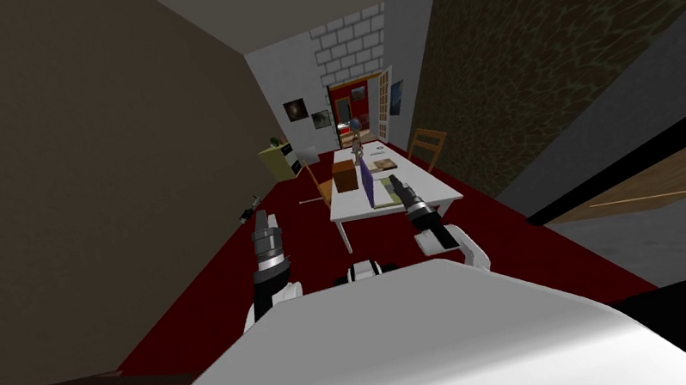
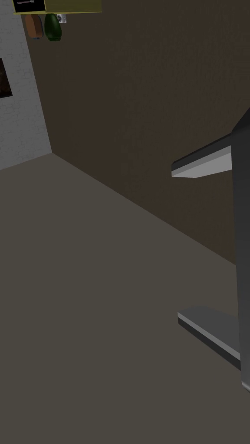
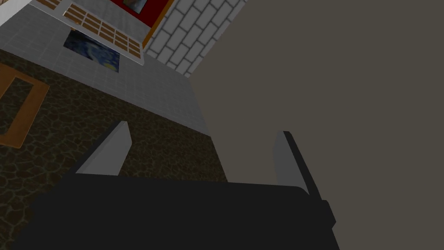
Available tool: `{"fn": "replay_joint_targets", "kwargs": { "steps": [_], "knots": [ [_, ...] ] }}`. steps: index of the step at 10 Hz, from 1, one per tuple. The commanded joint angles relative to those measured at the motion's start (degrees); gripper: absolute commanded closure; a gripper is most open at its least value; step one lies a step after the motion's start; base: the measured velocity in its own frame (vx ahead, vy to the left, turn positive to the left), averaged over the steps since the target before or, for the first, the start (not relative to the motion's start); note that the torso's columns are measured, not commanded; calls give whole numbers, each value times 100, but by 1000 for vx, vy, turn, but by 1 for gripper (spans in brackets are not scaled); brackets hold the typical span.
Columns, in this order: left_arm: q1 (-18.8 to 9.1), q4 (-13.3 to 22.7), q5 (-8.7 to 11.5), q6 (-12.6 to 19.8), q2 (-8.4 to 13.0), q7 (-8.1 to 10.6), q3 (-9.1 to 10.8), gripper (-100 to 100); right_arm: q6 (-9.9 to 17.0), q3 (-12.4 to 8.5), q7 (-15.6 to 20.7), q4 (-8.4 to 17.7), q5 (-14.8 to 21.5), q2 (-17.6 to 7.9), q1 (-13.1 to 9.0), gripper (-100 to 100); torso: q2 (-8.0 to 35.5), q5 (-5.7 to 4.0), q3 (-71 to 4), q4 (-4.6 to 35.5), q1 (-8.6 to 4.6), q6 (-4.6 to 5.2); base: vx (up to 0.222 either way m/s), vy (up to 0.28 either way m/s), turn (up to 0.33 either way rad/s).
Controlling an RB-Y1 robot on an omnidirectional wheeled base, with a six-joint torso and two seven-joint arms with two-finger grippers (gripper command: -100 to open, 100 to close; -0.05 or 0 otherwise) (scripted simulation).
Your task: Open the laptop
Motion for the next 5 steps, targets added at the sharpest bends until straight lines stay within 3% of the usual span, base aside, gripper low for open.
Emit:
{"fn": "replay_joint_targets", "kwargs": {
  "steps": [1,2,5],
  "knots": [
    [0,0,0,0,0,0,0,0,412,12,442,312,430,10,-420,-100,1,0,1,0,3,0,-53,30,33],
    [0,0,0,0,0,0,0,0,412,12,481,312,430,10,-420,-100,5,1,3,1,2,0,-35,21,12],
    [0,0,0,0,0,0,0,0,901,11,1004,727,950,2,-945,-100,3,0,1,0,2,-1,-45,29,34]
  ]
}}
